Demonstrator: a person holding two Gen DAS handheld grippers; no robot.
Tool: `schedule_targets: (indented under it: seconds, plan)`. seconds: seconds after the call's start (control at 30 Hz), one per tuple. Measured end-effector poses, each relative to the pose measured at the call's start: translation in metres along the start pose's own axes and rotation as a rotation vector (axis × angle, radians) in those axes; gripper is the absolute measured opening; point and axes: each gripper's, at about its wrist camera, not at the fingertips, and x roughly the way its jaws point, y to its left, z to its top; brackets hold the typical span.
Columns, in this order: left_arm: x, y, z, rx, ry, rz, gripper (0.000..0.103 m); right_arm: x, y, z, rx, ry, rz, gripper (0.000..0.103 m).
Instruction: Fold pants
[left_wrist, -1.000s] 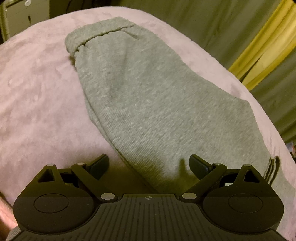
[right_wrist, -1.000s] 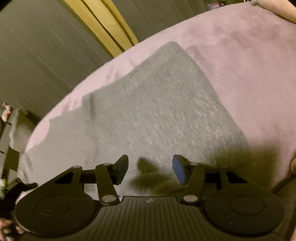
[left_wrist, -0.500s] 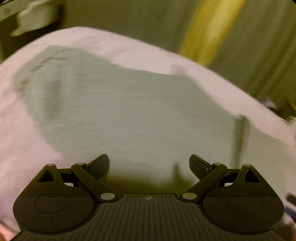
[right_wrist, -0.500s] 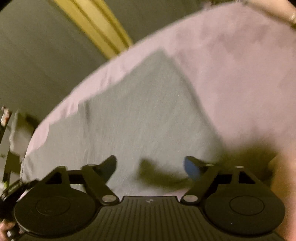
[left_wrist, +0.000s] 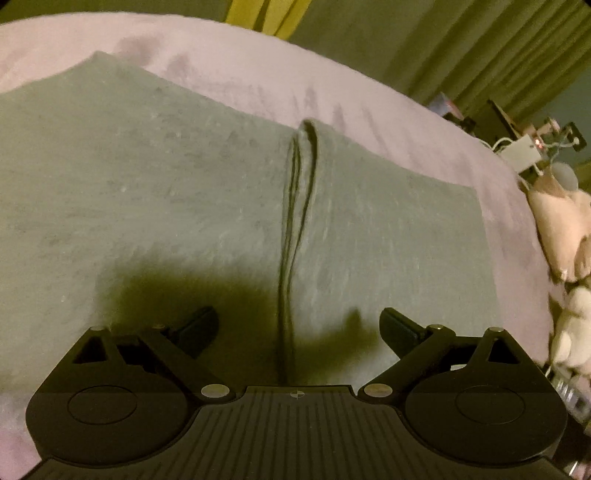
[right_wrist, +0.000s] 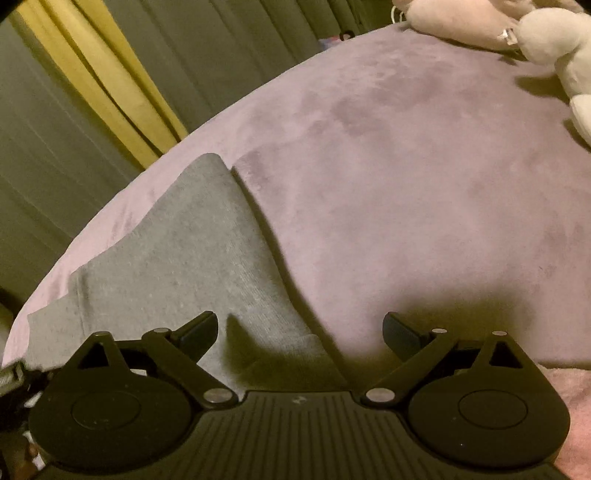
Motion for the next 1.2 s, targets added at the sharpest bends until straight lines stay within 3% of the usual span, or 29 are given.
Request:
schedule_targets:
  seconds: [0.13, 0.3, 0.5, 0.57, 0.63, 0.7, 0.77, 0.83, 0.87, 1.07, 1.2]
  plan:
    - [0.004, -0.002, 0.005, -0.024, 0.009, -0.059, 0.097, 0.009, 0.0, 0.0, 0.004, 0.026, -0.006, 0.096]
    - [0.015, -0.006, 0.004, 0.021, 0.025, -0.068, 0.069, 0.011, 0.002, -0.001, 0.0, 0.029, -0.015, 0.096]
    - [0.015, -0.009, -0.004, 0.061, -0.026, -0.024, 0.042, 0.01, 0.002, -0.002, -0.005, 0.029, -0.02, 0.096]
    - [0.015, -0.005, -0.003, 0.049, -0.03, -0.029, 0.043, 0.01, 0.003, -0.003, -0.005, 0.027, -0.023, 0.096]
    - [0.015, 0.0, -0.003, 0.036, -0.025, -0.046, 0.05, 0.01, 0.004, -0.003, -0.009, 0.028, -0.027, 0.096]
    - [0.018, -0.001, -0.001, 0.034, -0.009, -0.076, 0.064, 0.011, 0.005, -0.003, -0.014, 0.028, -0.03, 0.096]
    - [0.017, -0.002, -0.001, 0.03, -0.002, -0.079, 0.065, 0.011, 0.005, -0.003, -0.016, 0.028, -0.033, 0.096]
    - [0.017, -0.008, 0.0, 0.053, -0.014, -0.027, 0.047, 0.01, 0.005, -0.003, -0.012, 0.023, -0.028, 0.096]
    - [0.017, -0.012, 0.0, 0.081, -0.02, 0.01, 0.025, 0.008, 0.004, -0.004, -0.009, 0.015, -0.022, 0.096]
    - [-0.007, -0.015, 0.003, 0.121, -0.041, 0.018, 0.017, -0.015, 0.011, -0.009, -0.06, -0.096, 0.112, 0.096]
    - [-0.027, -0.02, 0.014, 0.138, -0.081, -0.002, 0.015, -0.023, 0.024, -0.016, -0.161, -0.102, 0.239, 0.096]
